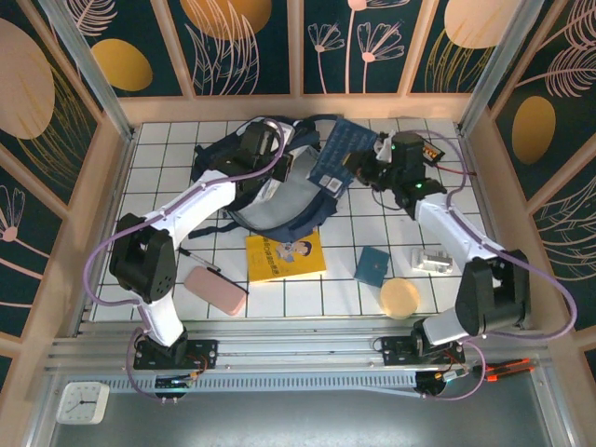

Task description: Pack books, pencil case, and school supplies into a backpack

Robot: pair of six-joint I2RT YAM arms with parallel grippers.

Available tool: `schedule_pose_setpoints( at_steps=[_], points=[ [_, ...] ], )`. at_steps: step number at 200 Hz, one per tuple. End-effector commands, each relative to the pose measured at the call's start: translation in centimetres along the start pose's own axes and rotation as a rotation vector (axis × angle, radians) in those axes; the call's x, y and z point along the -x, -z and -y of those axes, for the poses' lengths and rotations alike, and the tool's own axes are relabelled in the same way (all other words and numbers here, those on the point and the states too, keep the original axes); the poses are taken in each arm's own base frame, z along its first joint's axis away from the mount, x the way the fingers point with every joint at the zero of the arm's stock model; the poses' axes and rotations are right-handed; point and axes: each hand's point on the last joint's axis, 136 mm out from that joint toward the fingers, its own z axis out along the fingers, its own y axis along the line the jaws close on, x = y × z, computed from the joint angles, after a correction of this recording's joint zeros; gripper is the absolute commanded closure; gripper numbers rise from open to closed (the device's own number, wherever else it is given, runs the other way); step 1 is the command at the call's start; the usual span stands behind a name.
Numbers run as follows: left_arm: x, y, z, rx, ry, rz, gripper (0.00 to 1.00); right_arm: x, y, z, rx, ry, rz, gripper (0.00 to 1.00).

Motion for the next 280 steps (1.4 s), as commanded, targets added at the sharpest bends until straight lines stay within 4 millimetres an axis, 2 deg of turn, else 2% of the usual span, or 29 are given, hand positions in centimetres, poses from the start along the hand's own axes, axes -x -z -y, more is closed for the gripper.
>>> schedule_pose_setpoints(
  at_steps=[1,24,46,98,117,169,198,231,239,253,269,280],
  points=[
    [5.2,2.9,0.0,0.019,0.009,0.129,1.0,-0.7,-1.3,-2.5,0.216,-0.239,-0.065,1.0],
    [6.2,3.2,-0.7,0.064,-0.002,0.135,1.0,-0.9,-2.6,-1.1,0.203,-0.343,-0.04,1.0],
    [6.9,3.2,-0.5,0.057,-0.008,0.144,1.0,-1.3,-4.2,-0.2,0.191,-0.398,-0.05,1.0],
    [8.5,3.5,0.1,0.031,-0.003,0.178,1.0,-2.9,-9.3,-0.4,0.189,-0.426,-0.147,1.0],
    [8.9,3.8,0.4,0.018,-0.008,0.19,1.0,-2.7,-11.2,-0.7,0.184,-0.409,-0.163,1.0],
    [9.1,3.5,1.2,-0.034,0.005,0.197,1.0,-3.2,-17.1,0.0,0.186,-0.432,-0.196,1.0],
    [9.0,3.1,1.4,-0.047,0.011,0.192,1.0,-2.5,-20.6,0.6,0.18,-0.395,-0.195,1.0],
    [8.6,2.2,1.4,-0.049,0.017,0.183,1.0,-2.4,-24.6,3.0,0.115,-0.342,-0.23,1.0],
    [8.5,1.9,1.2,-0.042,0.021,0.18,1.0,-2.5,-25.3,3.5,0.09,-0.321,-0.243,0.92],
    [8.0,1.4,0.8,-0.022,0.027,0.167,1.0,-2.5,-25.7,4.3,0.026,-0.276,-0.256,0.71],
    [7.5,0.8,-0.1,0.013,0.039,0.149,1.0,-2.2,-25.0,4.4,-0.046,-0.217,-0.258,0.48],
    [7.3,0.5,-0.7,0.034,0.047,0.141,1.0,-1.9,-24.0,4.2,-0.087,-0.162,-0.258,0.39]
  ],
)
